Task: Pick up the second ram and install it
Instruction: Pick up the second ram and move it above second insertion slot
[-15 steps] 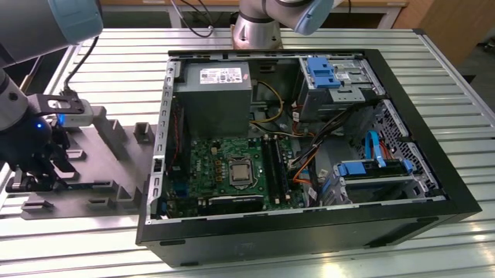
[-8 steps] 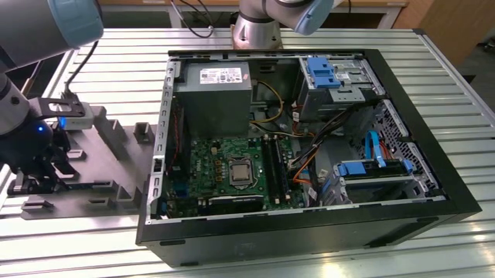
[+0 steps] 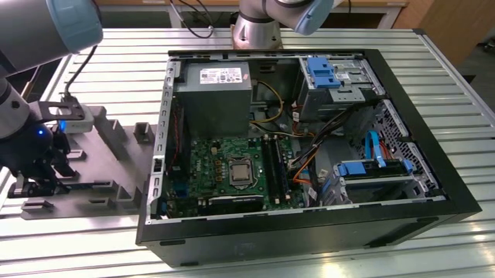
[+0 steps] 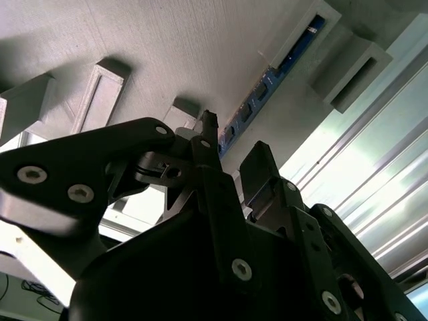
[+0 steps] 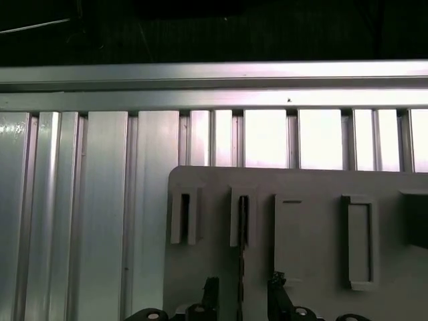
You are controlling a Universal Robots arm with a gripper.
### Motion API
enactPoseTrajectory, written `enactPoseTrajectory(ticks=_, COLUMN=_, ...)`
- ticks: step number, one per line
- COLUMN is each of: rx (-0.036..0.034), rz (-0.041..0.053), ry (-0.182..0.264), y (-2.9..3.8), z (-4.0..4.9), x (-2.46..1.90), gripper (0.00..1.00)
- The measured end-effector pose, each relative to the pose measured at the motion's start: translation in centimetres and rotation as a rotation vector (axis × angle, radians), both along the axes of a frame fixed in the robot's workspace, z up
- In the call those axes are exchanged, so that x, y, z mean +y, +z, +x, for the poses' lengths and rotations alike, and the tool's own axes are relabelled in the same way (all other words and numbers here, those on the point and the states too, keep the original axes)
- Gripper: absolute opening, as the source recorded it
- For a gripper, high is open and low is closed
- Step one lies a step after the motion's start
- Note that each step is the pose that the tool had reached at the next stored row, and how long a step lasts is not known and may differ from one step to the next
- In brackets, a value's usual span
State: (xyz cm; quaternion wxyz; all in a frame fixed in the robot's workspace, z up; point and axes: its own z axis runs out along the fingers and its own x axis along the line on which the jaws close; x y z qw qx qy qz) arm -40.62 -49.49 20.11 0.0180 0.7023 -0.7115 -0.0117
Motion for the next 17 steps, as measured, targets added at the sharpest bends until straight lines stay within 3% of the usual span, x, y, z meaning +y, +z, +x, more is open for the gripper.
enactPoseTrajectory(ticks=8, rx=-0.0057, rz=0.0001, ry=0.011, y=-0.45, z=-0.54, x=-0.01, gripper=0.42)
enactPoseTrajectory(ticks=17, rx=-0.0059, rz=-0.0002, ry=0.011, y=-0.45, z=-0.56, x=-0.01, gripper=0.40)
